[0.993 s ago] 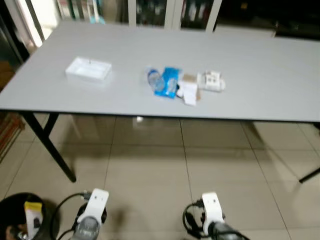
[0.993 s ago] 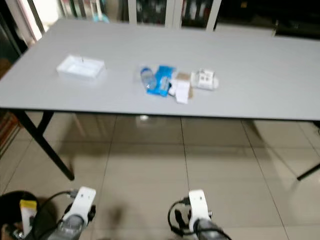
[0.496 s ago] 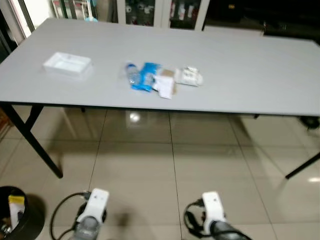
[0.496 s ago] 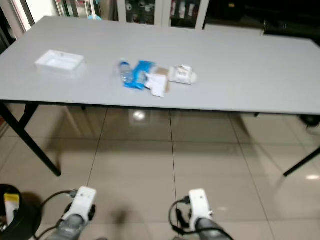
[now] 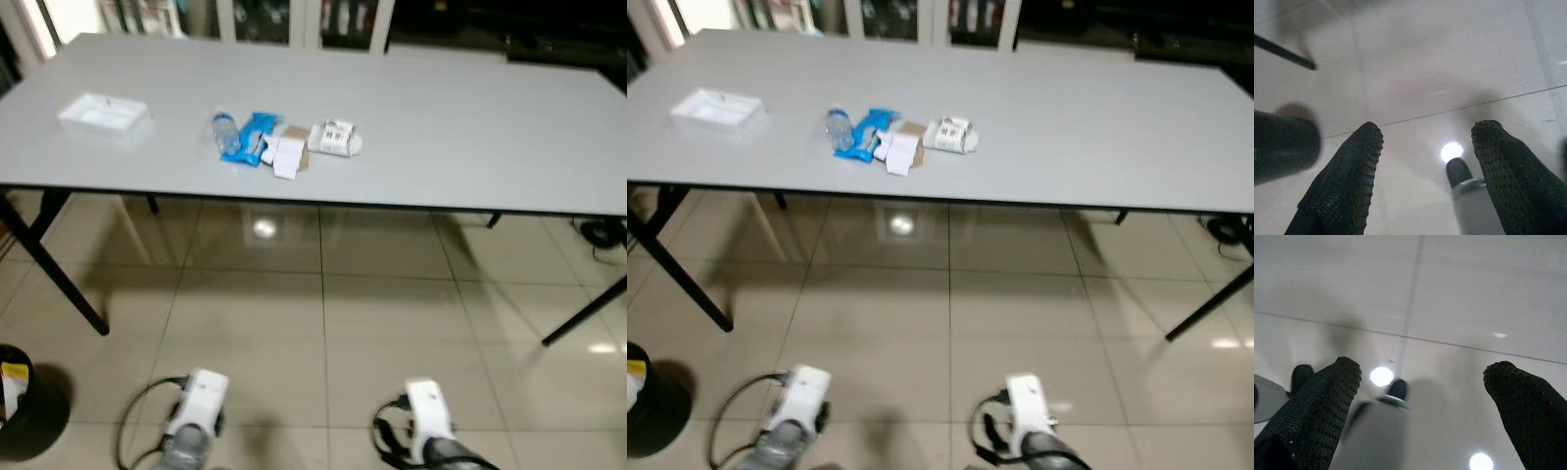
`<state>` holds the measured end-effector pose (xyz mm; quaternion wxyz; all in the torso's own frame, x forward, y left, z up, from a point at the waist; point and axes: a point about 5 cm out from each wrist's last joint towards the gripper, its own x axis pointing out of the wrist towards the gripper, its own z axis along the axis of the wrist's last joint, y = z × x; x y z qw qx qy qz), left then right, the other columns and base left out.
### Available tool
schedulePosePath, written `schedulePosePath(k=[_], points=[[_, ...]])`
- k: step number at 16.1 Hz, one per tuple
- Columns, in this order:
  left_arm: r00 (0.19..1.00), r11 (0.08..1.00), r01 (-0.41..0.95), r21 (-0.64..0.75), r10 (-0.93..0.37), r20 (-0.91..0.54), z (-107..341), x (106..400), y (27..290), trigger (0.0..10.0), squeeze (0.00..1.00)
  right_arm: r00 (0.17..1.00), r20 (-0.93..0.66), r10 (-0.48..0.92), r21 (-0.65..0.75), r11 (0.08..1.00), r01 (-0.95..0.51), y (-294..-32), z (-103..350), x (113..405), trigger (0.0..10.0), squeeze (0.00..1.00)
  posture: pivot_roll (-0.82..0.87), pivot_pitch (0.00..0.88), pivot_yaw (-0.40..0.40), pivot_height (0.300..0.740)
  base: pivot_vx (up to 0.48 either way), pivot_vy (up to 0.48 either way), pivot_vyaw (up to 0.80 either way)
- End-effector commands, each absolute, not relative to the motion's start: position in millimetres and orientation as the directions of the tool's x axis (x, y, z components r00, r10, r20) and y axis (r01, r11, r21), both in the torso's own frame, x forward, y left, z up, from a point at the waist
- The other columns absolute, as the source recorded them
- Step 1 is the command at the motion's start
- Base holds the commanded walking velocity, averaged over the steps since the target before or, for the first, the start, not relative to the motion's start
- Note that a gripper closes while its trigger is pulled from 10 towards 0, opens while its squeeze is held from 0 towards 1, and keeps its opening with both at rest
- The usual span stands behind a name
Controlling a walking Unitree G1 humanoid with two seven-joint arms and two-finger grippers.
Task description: Picking trash to rubbish bin
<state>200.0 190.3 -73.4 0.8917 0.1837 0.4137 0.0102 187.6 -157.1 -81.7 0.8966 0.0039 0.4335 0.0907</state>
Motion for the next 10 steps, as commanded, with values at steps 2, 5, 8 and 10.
schedulePosePath(k=[2,5,8,10], points=[[0.661,0.928,0.129,0.348,0.181,-0.728,-72.7,198.6,198.3,10.0,0.0,0.607,-0.774,0.179,0.098,0.981,-0.165,-151.0,-81.3,189.2,10.0,0.0,0.01,0.084,-0.087,0.74,0.0,0.0,0.0],[0.73,0.929,0.109,0.353,0.167,-0.663,-59.9,218.6,197.0,10.0,0.0,0.634,-0.752,0.179,0.083,0.981,-0.178,-153.4,-76.8,196.6,10.0,0.0,0.01,0.083,-0.093,0.74,0.0,0.0,0.0],[0.854,0.926,0.054,0.375,0.152,-0.497,-28.4,255.6,199.5,10.0,0.0,0.787,-0.591,0.174,0.032,0.981,-0.193,-158.4,-46.2,238.8,10.0,0.0,0.0,0.081,-0.086,0.74,0.0,0.0,0.0],[0.915,0.921,0.031,0.388,0.129,-0.381,-7.3,274.2,197.9,10.0,0.0,0.864,-0.472,0.176,0.017,0.982,-0.19,-158.3,-22.9,264.0,10.0,0.0,0.01,0.079,-0.087,0.74,0.0,0.0,0.0]])
